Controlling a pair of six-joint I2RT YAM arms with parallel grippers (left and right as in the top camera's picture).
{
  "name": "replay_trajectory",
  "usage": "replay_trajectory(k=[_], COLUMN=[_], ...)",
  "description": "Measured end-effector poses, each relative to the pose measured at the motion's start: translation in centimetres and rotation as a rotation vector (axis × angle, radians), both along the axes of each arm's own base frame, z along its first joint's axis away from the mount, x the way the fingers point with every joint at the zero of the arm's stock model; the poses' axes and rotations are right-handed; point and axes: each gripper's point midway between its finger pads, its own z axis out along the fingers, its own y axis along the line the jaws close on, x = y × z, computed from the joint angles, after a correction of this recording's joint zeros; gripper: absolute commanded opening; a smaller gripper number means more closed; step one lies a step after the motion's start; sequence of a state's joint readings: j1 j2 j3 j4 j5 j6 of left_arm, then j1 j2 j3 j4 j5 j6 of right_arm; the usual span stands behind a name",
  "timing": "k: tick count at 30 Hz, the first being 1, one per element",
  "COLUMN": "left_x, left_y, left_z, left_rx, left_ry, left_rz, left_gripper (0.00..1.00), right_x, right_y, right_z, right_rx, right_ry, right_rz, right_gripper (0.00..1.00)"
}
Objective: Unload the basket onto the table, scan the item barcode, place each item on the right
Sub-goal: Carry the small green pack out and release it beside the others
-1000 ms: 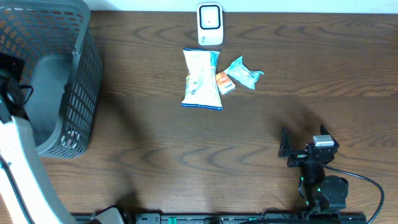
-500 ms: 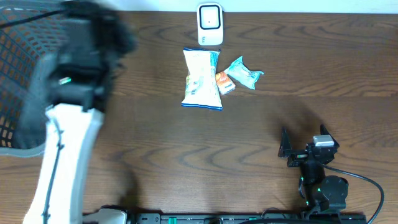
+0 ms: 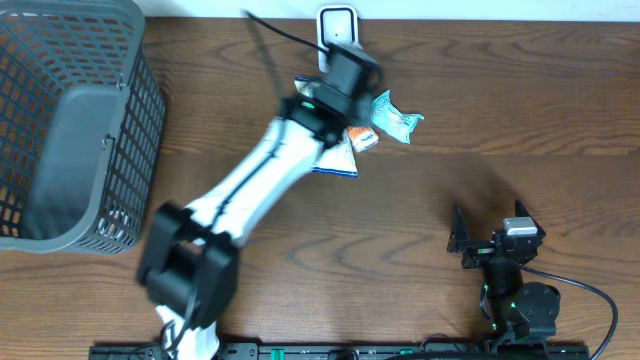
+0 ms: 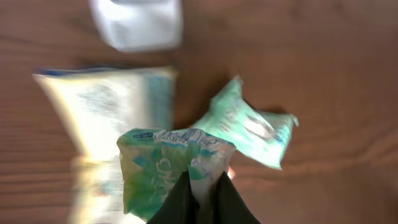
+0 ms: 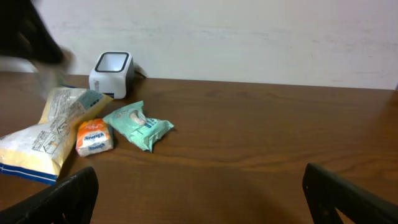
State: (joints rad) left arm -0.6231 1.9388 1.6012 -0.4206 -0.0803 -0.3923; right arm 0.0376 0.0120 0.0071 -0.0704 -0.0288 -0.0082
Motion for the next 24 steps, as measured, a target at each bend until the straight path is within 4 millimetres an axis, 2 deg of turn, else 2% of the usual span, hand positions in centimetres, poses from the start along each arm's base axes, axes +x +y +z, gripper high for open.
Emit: replay_trajectory(k=[4,5,7,9,11,14,15,16,24], left_x=[-1.7,-2.1,-2.8,-3.3,-3.6,-3.8,-3.7,-3.7,-3.6], left_y=[-3.9,-4.7,-5.9,-6.6,-7.1,-7.3,-7.3,-7.3,-7.2], left_z=[-3.4,-3.9,-4.3,-4.3,-4.2,-4.2,-4.2,-4.2,-4.1], left_rx=[0.002,-0.003,-0.012,-0.024,-0.028,-0.03,-0.034,-0.036,-0.021], left_ry=[0.044,0.051,0.053,0.055,0.052,0.053,0.054,0.055,0.043], left_rz=[-0.048,-0.054,-0.069,-0.073,-0.082,-0.084,-0.079,-0.077,-0.096], left_gripper=[0.08,0.08,0.15,0.15,0.17,0.48,0.56,0.6,0.63], right_x=[0.0,0.0,0.0,0.0,0.0,0.0,0.0,0.0,0.0], right_y=[0.0,0.0,0.0,0.0,0.0,0.0,0.0,0.0,0.0], right_z=[0.0,0.0,0.0,0.0,0.0,0.0,0.0,0.0,0.0], right_rx=[0.0,0.0,0.0,0.0,0.0,0.0,0.0,0.0,0.0], right_ry=[0.0,0.0,0.0,0.0,0.0,0.0,0.0,0.0,0.0], right_rz=[0.0,0.0,0.0,0.0,0.0,0.0,0.0,0.0,0.0], right_gripper=[0.99,0.99,0.99,0.99,0.99,0.99,0.99,0.99,0.99])
